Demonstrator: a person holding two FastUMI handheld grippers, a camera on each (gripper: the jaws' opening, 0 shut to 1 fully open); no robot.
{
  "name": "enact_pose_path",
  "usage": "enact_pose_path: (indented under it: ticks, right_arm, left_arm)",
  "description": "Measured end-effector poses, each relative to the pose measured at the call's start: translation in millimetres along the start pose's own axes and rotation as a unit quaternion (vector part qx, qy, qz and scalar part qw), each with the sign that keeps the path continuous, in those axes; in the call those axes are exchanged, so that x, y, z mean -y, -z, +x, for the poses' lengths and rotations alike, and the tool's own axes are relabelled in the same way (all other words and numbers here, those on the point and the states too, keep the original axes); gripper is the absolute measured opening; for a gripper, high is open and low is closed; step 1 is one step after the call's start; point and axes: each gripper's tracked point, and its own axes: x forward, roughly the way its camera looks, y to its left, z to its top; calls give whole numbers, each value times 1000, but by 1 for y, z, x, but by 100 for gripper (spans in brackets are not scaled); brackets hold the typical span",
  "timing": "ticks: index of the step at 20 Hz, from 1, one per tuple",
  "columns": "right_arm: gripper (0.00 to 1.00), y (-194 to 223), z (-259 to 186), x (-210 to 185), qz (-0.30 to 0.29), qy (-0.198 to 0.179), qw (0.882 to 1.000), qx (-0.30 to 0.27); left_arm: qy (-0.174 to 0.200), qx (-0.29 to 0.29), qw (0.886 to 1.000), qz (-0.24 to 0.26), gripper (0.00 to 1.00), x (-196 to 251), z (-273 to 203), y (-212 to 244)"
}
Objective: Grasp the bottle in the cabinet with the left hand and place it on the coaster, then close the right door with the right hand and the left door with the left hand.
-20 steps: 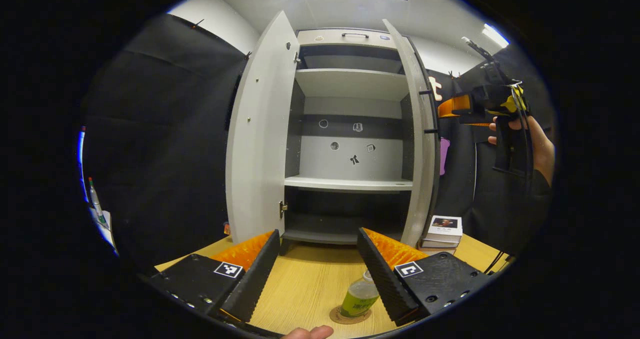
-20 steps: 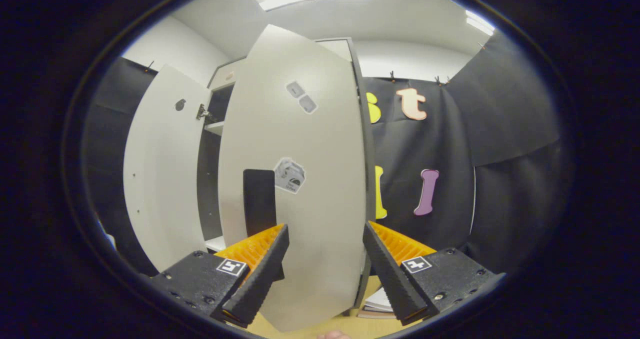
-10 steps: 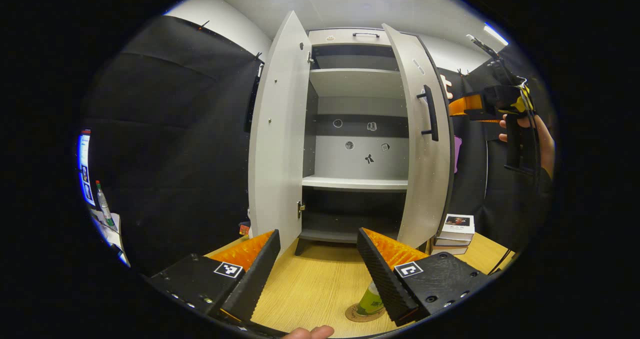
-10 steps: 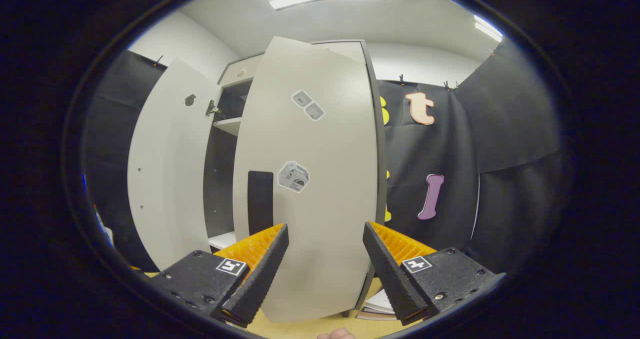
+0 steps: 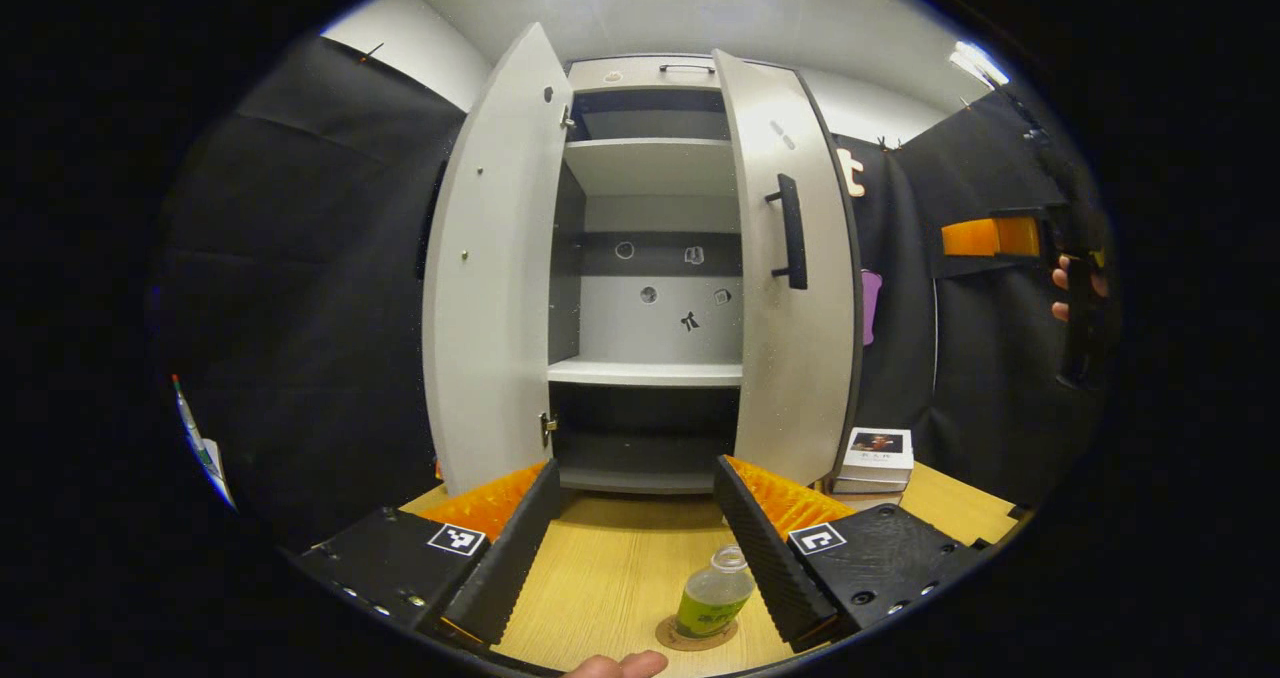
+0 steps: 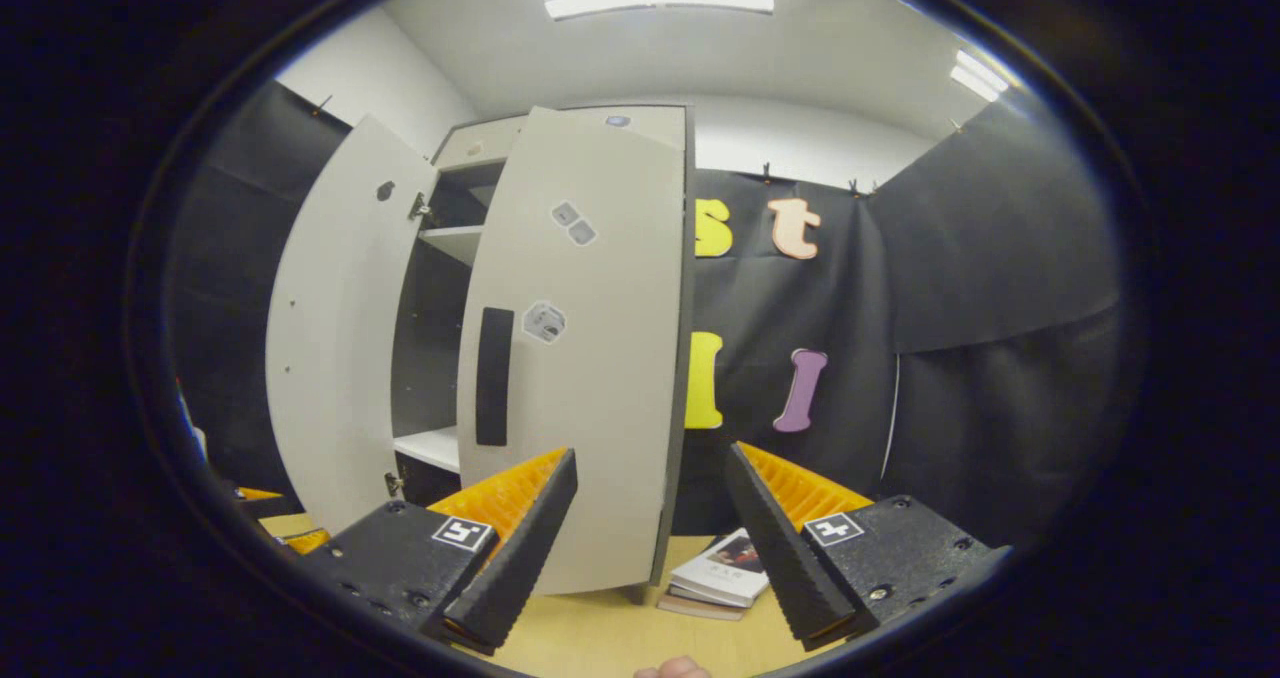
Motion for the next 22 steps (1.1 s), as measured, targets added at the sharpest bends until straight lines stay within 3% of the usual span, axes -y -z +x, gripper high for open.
enact_pose_path:
  ticks: [6, 10, 14, 17, 18, 22]
  right_arm:
    - [98, 50, -53, 21, 26, 33, 999, -26]
    - [99, 85, -74, 44, 16, 76, 996, -41]
    - [99, 101, -77, 40, 39, 67, 995, -63]
    - [94, 106, -73, 29, 54, 56, 995, -58]
    - [99, 110, -73, 23, 57, 48, 995, -61]
    - [99, 131, -71, 7, 62, 21, 993, -96]
  left_arm:
    - [39, 6, 999, 0, 94, 36, 2, -8]
    - [50, 0, 999, -4, 94, 50, 5, -3]
    - [45, -2, 999, -29, 94, 44, 5, -10]
    - [1, 4, 999, -40, 95, 5, 5, -24]
    - [-28, 13, 999, -39, 94, -17, 6, -33]
    - [-153, 46, 987, -26, 94, -121, -5, -79]
